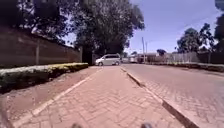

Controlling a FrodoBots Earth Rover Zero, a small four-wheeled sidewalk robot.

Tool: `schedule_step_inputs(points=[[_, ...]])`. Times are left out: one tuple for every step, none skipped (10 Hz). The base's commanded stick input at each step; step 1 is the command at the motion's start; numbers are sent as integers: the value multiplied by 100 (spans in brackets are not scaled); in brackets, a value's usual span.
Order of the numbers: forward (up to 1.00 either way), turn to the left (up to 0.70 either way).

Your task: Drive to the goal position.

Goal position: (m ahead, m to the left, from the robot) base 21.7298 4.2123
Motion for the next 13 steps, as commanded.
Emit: schedule_step_inputs(points=[[70, 0], [70, 0], [70, 0], [70, 0], [70, 0], [70, 0], [70, 0], [70, 0], [70, 0], [70, 0], [70, 0], [70, 0], [70, 0]])
